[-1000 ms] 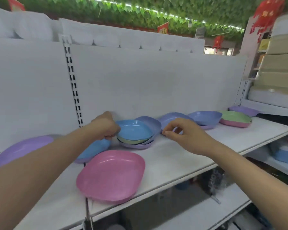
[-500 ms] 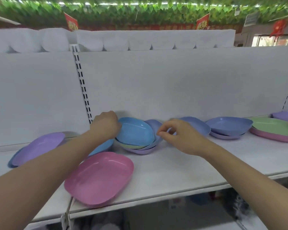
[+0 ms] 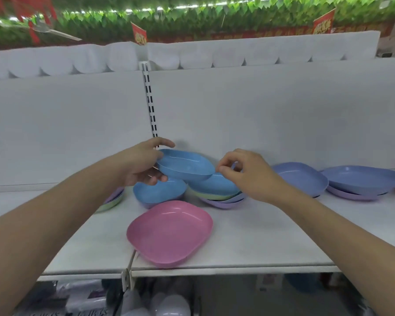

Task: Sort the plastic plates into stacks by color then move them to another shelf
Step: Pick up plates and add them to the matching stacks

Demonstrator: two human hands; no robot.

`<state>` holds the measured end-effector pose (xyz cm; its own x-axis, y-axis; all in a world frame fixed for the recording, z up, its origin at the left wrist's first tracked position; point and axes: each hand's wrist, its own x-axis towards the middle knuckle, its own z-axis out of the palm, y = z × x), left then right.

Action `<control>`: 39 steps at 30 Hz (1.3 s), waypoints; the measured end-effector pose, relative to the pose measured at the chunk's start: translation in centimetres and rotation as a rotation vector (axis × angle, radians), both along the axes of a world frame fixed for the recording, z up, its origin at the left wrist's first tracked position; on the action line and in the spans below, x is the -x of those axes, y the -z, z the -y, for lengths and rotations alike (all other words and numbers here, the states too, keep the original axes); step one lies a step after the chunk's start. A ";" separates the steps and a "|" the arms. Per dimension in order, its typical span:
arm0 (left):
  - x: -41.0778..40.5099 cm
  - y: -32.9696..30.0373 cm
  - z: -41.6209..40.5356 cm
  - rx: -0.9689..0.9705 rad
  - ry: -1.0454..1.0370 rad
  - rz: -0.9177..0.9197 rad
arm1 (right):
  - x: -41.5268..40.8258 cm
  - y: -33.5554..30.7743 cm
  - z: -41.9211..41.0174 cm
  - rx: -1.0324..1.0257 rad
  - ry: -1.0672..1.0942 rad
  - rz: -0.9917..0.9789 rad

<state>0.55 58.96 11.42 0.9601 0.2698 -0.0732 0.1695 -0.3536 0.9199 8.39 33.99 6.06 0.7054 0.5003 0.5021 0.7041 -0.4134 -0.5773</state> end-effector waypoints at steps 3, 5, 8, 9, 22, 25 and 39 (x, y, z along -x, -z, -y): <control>2.8 -0.3 -3.0 0.053 -0.050 -0.008 | 0.4 -0.3 -2.7 0.018 -0.037 0.041; 4.8 -0.3 -4.9 0.049 -0.084 -0.007 | 0.7 -0.8 -4.8 0.085 -0.088 0.045; 7.7 -0.2 -7.6 0.045 -0.113 0.013 | 1.7 -1.7 -8.3 0.271 -0.202 0.009; 8.4 -0.1 -8.6 0.041 -0.127 0.023 | 2.1 -1.9 -9.7 0.342 -0.222 -0.014; 9.6 0.9 -17.4 -0.039 -0.039 0.088 | 6.7 0.3 -19.9 0.919 0.123 0.274; 8.6 1.1 -18.0 -0.044 0.031 0.086 | 7.5 0.3 -19.6 0.840 0.209 0.299; 8.8 1.5 -16.3 0.076 0.201 0.266 | 11.5 0.4 -16.3 0.400 0.463 0.150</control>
